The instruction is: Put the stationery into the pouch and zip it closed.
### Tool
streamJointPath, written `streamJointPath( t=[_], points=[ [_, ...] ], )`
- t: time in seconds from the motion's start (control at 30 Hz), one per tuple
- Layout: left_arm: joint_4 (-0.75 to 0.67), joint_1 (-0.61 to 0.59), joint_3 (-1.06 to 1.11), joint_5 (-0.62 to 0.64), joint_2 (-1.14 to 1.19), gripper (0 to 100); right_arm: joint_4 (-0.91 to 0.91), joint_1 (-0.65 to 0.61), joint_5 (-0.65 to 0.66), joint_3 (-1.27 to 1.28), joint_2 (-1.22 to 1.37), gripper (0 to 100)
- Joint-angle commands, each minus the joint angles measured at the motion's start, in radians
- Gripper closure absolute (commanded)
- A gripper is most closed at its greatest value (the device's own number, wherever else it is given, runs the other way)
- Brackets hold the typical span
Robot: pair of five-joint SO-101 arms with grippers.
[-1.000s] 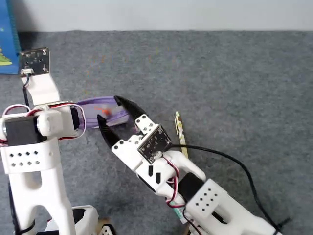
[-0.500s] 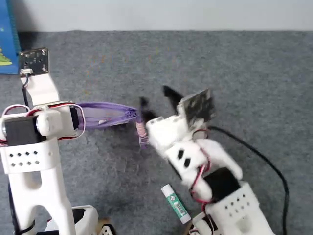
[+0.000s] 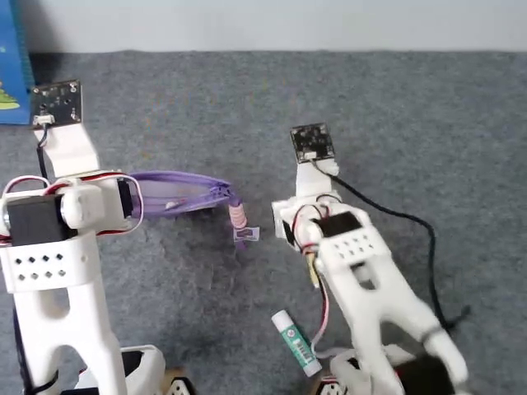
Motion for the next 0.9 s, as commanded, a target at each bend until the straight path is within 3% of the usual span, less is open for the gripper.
streamJointPath(
  t=[0.0,0.3,0.5,0.67,0.87],
  points=[
    [-0.020,-0.005,-0.001,-0.006,-0.005,99,-0.079,0.022,0.043,-0.104,0.139,78.6],
    [-0.026,-0.005,0.022,-0.008,-0.011,99,-0.091,0.104,0.051,-0.344,0.455,78.9],
    [-0.026,-0.005,0.022,-0.008,-0.011,99,0.039,0.090,0.051,-0.473,0.576,98.0],
    [-0.026,-0.005,0.022,-0.008,-0.011,99,0.200,0.087,0.101,-0.540,0.576,99.2],
    [-0.026,-0.005,0.022,-0.008,-0.011,99,0.351,0.085,0.104,-0.543,0.387,99.1]
  ],
)
